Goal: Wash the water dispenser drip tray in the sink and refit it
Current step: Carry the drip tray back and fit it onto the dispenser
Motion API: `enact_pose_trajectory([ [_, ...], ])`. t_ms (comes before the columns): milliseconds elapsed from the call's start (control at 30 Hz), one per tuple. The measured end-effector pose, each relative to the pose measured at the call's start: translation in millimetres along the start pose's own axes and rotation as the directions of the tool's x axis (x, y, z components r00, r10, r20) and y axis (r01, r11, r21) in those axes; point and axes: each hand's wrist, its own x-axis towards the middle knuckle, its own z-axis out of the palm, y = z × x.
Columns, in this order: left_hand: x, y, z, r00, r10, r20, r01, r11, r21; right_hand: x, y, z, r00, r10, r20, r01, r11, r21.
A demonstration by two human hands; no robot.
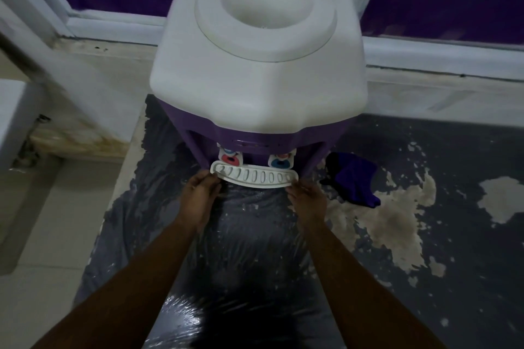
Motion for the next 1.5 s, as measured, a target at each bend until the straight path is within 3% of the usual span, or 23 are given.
enact_pose_trajectory([
  [167, 0, -1, 1, 1.000, -0.006, -0.002, 0.006, 0.999, -0.033, 6, -4, 4, 0.999, -0.003, -0.045, 0.000, 0.998, -0.059],
  [267, 0, -1, -2, 1.000, 0.007, -0.012, -0.007, 1.000, -0.023, 12, -10, 4, 1.000, -0.005, -0.013, 0.002, 0.976, -0.220],
  [367, -1, -3, -4, 1.000, 0.018, -0.015, -0.018, 1.000, -0.025, 13, -16, 13, 0.991, 0.002, -0.132, -0.053, 0.924, -0.378],
  [533, 0, 0, -3, 0.996, -0.023, 0.088, 0.025, 1.000, -0.014, 14, -19, 20, 0.985, 0.006, -0.172, -0.077, 0.910, -0.407],
  [667, 1, -2, -2, 0.988, -0.042, 0.150, 0.044, 0.999, -0.010, 9, -11, 22, 0.982, 0.012, -0.186, -0.055, 0.971, -0.231],
  [933, 11, -7, -1, 0.983, -0.036, 0.182, 0.043, 0.999, -0.031, 17, -13, 29, 0.977, -0.065, -0.203, -0.050, 0.857, -0.513],
  [1133, 17, -8, -2, 0.976, -0.040, 0.216, 0.036, 0.999, 0.020, 20, -12, 34, 0.972, -0.049, -0.232, -0.087, 0.838, -0.538],
  [1233, 16, -9, -4, 0.974, -0.058, 0.219, 0.052, 0.998, 0.031, 20, -13, 36, 0.967, -0.033, -0.253, -0.089, 0.885, -0.456],
  [1400, 11, -10, -6, 0.977, -0.075, 0.199, 0.068, 0.997, 0.042, 23, -16, 30, 0.984, 0.126, -0.127, -0.166, 0.903, -0.396],
  [1500, 7, -9, -8, 0.984, -0.086, 0.158, 0.078, 0.995, 0.056, 24, -12, 23, 0.989, 0.112, -0.095, -0.143, 0.880, -0.453],
])
